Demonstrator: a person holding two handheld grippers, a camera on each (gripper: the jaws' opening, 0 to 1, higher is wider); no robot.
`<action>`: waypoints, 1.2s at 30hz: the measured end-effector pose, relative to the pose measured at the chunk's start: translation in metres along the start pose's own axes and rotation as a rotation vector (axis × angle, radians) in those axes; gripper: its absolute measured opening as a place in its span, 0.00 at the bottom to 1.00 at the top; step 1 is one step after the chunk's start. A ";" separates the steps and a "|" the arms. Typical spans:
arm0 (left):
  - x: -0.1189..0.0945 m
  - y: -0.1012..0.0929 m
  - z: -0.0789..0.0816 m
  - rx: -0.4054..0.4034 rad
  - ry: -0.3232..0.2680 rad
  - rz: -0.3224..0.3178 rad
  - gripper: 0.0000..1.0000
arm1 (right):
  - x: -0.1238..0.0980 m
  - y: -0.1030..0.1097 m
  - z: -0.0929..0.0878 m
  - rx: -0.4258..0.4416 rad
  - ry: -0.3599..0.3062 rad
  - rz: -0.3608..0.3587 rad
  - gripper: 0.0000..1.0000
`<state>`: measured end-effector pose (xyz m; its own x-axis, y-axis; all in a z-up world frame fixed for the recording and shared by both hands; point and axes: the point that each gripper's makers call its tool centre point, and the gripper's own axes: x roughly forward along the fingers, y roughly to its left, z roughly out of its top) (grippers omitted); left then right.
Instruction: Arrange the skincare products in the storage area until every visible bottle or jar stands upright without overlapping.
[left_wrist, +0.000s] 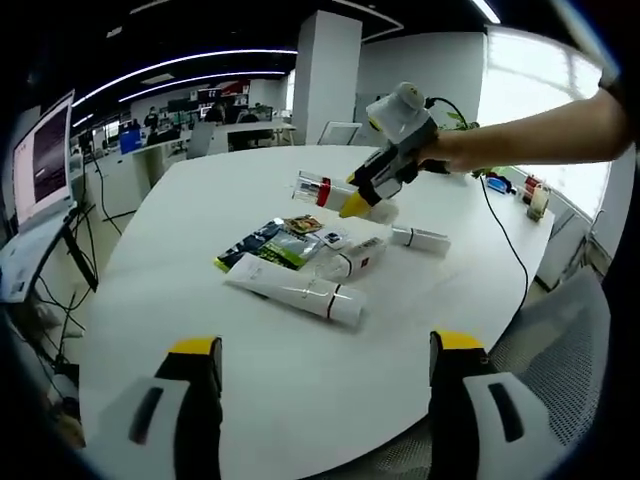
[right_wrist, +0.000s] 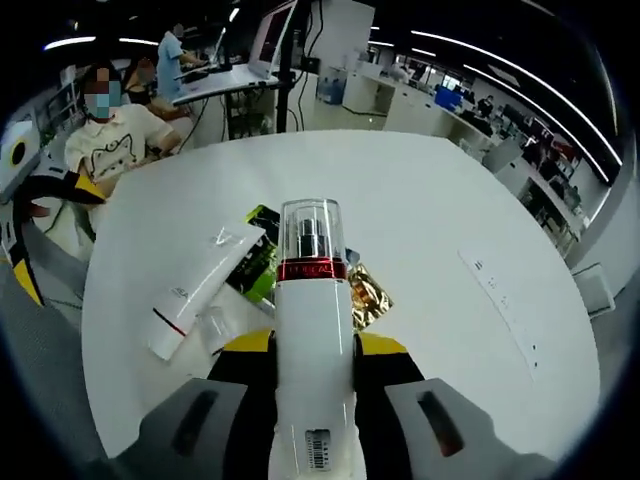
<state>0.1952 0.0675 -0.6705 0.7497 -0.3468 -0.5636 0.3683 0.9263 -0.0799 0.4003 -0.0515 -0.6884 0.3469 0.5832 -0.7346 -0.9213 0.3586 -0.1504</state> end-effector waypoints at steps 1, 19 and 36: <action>0.000 0.000 0.000 0.000 -0.001 0.000 0.79 | -0.002 0.001 0.000 0.003 -0.006 -0.001 0.28; -0.008 -0.009 0.023 0.047 -0.047 -0.035 0.81 | -0.079 0.034 0.033 0.075 -0.226 -0.087 0.28; -0.021 -0.053 0.098 -0.062 -0.222 -0.178 0.81 | -0.125 0.070 0.035 0.137 -0.361 -0.182 0.28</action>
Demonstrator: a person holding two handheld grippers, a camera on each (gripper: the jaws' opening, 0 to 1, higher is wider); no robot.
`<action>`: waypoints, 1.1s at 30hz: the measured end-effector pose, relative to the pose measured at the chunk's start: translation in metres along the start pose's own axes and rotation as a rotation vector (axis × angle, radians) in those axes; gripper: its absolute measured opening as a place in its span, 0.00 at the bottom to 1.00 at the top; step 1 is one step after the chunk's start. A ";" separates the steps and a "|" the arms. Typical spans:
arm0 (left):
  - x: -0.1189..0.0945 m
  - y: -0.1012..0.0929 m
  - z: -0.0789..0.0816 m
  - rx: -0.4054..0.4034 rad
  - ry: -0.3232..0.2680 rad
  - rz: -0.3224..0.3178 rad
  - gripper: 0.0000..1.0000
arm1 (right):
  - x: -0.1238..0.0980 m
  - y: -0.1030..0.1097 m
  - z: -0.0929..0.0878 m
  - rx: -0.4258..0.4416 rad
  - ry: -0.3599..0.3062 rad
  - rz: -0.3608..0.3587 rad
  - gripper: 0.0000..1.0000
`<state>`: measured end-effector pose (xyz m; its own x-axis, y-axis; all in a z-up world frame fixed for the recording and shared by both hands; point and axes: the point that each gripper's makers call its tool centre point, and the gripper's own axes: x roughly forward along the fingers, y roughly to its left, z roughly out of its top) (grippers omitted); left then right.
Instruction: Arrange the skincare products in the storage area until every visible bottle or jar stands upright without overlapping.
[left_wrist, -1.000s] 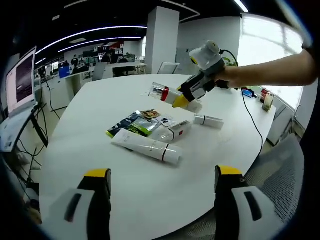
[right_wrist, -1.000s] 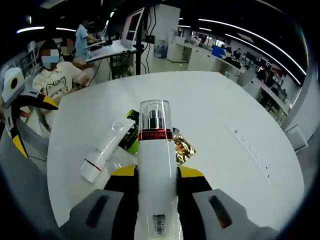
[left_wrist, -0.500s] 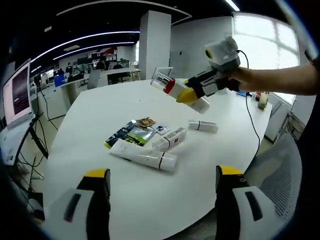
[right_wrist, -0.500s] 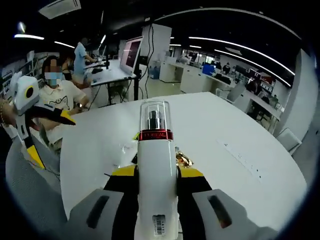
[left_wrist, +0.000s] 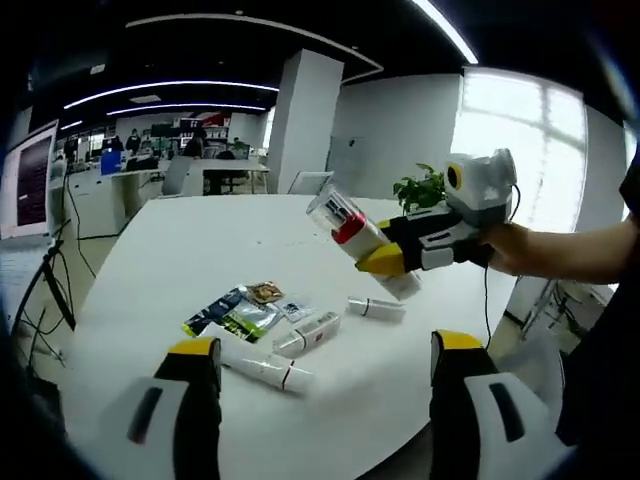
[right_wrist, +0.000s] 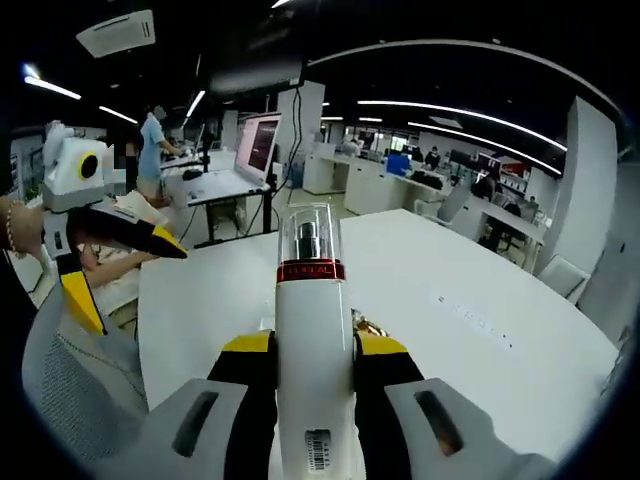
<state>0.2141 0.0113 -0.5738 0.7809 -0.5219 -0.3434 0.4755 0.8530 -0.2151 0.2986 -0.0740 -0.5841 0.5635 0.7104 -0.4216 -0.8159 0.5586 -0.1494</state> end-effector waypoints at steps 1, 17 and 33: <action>0.003 -0.005 0.004 -0.012 -0.022 -0.019 0.81 | -0.002 0.001 0.000 0.001 -0.003 -0.010 0.28; 0.028 -0.038 0.060 -0.315 -0.203 -0.126 0.54 | -0.032 0.039 0.019 0.097 -0.147 -0.071 0.28; 0.041 -0.054 0.067 -0.419 -0.223 -0.129 0.41 | -0.053 0.048 0.043 0.069 -0.216 -0.030 0.28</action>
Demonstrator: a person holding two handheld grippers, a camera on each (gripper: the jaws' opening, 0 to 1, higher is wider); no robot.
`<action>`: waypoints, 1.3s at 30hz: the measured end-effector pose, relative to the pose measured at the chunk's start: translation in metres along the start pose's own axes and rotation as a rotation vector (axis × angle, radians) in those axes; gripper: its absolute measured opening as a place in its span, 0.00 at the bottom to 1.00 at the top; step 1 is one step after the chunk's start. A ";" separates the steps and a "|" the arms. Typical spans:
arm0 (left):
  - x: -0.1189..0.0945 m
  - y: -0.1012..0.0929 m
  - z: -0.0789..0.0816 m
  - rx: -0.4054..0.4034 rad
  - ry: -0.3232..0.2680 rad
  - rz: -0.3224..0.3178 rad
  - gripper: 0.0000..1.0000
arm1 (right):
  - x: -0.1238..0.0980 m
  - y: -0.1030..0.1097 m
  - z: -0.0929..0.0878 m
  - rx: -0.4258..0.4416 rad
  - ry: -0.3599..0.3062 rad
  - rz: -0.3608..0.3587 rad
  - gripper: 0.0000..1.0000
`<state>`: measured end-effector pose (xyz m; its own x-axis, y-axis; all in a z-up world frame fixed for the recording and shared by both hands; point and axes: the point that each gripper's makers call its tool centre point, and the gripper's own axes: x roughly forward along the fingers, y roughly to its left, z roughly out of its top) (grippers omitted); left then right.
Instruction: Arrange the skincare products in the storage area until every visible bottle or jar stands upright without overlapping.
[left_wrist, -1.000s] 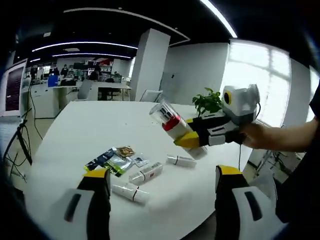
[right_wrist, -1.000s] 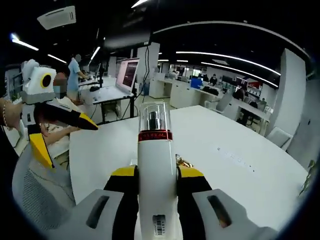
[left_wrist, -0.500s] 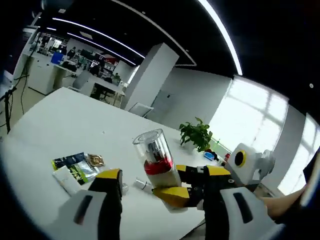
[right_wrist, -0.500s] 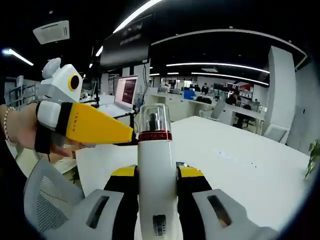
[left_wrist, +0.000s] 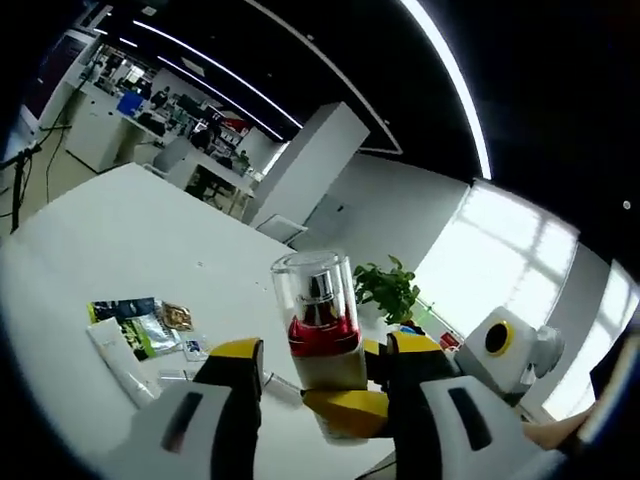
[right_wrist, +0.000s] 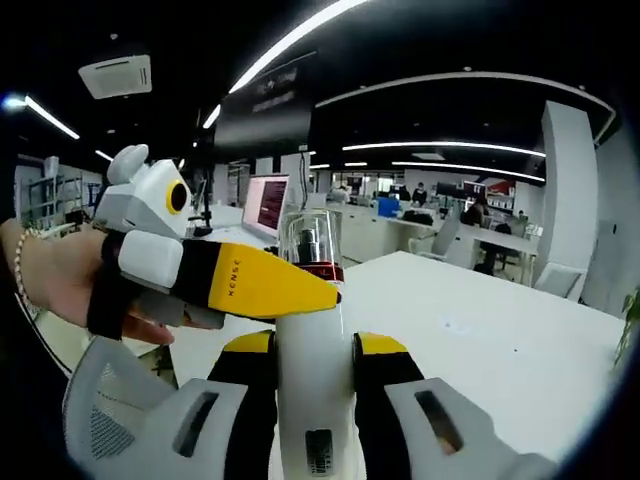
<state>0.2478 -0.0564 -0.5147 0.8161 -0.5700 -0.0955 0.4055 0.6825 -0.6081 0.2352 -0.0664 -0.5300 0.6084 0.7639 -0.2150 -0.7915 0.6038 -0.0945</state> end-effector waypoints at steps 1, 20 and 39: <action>0.001 -0.002 0.000 0.000 -0.004 0.000 0.39 | -0.002 -0.001 0.002 -0.001 -0.001 0.002 0.28; -0.008 -0.077 0.047 -0.088 -0.049 -0.469 0.21 | -0.032 0.004 0.065 0.296 -0.141 0.378 0.34; -0.007 -0.140 0.050 0.020 0.026 -0.793 0.21 | -0.082 0.015 0.082 0.340 -0.087 0.705 0.29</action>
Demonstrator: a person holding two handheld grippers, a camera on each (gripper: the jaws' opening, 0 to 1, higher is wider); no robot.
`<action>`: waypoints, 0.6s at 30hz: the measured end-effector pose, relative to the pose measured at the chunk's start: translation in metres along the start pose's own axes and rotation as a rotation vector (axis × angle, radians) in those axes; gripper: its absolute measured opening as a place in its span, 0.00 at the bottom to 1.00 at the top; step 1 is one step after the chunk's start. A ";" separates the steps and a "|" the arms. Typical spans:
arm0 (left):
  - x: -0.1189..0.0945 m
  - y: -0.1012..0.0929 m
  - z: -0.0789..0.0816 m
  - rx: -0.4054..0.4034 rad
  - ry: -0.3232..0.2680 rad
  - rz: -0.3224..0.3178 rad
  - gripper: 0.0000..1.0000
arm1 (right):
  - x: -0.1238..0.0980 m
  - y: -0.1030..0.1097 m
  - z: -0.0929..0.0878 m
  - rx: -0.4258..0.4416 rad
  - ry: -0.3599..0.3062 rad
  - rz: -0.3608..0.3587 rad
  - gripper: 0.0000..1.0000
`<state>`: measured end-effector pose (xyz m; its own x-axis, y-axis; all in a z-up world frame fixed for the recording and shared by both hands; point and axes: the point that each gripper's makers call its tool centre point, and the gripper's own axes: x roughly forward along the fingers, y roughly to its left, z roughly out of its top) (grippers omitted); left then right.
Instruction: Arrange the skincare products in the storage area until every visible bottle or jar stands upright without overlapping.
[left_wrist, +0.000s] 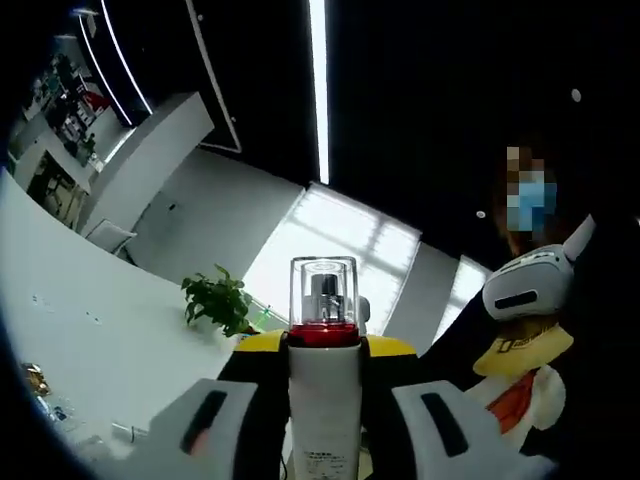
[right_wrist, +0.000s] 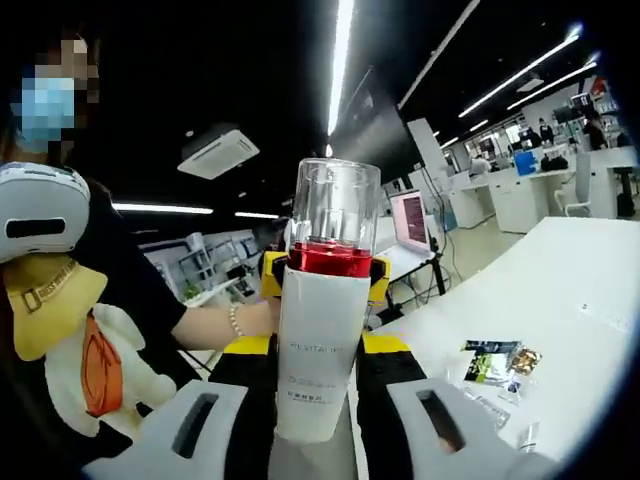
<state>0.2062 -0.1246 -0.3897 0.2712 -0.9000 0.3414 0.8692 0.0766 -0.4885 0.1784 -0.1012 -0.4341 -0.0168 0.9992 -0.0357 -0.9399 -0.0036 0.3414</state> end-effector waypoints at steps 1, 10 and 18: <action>0.001 0.002 0.001 0.008 -0.001 0.012 0.21 | -0.001 -0.003 0.001 0.000 -0.012 -0.032 0.28; 0.022 0.020 0.001 0.150 0.011 0.212 0.27 | -0.019 -0.039 0.008 -0.219 0.044 -0.386 0.26; 0.024 0.028 0.006 0.304 0.005 0.457 0.26 | -0.031 -0.060 0.013 -0.241 0.032 -0.620 0.26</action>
<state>0.2394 -0.1417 -0.3904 0.6478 -0.7480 0.1448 0.7439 0.5801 -0.3318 0.2399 -0.1311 -0.4413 0.5445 0.8176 -0.1871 -0.8288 0.5587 0.0295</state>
